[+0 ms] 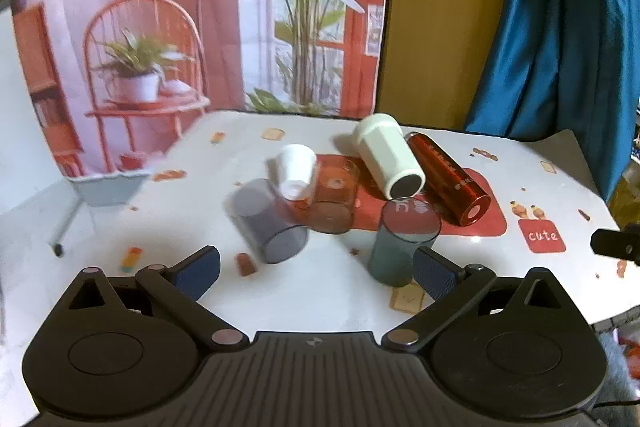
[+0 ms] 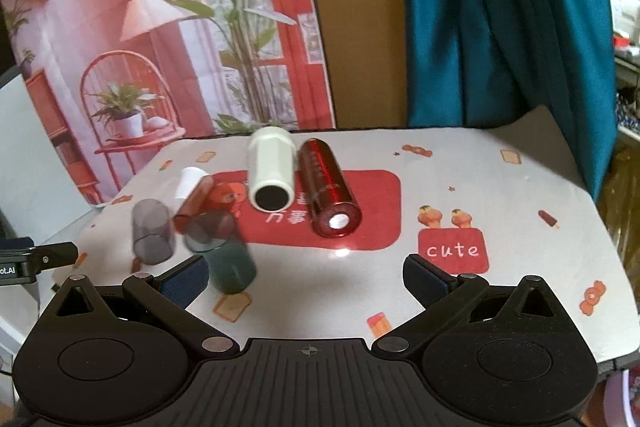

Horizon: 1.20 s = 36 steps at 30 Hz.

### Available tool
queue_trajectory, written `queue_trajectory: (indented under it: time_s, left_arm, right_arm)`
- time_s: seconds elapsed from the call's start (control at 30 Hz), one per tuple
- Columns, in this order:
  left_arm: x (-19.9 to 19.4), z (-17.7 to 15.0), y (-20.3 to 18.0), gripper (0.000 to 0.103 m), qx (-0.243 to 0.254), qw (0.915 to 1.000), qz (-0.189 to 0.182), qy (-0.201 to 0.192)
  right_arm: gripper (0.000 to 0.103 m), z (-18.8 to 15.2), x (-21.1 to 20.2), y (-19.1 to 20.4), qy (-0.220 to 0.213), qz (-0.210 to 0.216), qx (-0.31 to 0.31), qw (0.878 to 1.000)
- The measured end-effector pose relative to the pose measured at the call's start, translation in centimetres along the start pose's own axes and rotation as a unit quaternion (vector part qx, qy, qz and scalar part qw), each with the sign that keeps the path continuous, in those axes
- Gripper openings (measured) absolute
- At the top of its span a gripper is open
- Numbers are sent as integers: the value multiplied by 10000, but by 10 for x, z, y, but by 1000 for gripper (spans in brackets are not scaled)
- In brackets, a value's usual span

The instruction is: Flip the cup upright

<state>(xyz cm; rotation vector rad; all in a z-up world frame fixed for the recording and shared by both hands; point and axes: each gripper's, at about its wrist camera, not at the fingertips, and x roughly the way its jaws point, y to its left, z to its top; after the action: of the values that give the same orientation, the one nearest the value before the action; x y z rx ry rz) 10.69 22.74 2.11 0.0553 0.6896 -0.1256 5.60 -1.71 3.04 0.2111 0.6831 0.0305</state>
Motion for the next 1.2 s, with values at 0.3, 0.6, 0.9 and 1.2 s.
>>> queue_trajectory:
  time_s: [0.3, 0.6, 0.9, 1.2]
  left_arm:
    - [-39, -32, 0, 103, -21, 9995, 247, 177]
    - [-47, -49, -11, 103, -26, 9989, 456, 123]
    - [-55, -51, -16, 103, -11, 9985, 551, -11]
    - [-56, -50, -18, 103, 1, 9985, 549, -47]
  right_arm:
    - [103, -26, -34, 31, -113, -55, -266, 9996]
    - [103, -46, -39, 26, -330, -274, -247, 9988]
    - [103, -51, -30, 26, -162, -232, -203, 9994]
    - [103, -50, -28, 23, -183, -245, -153, 9994]
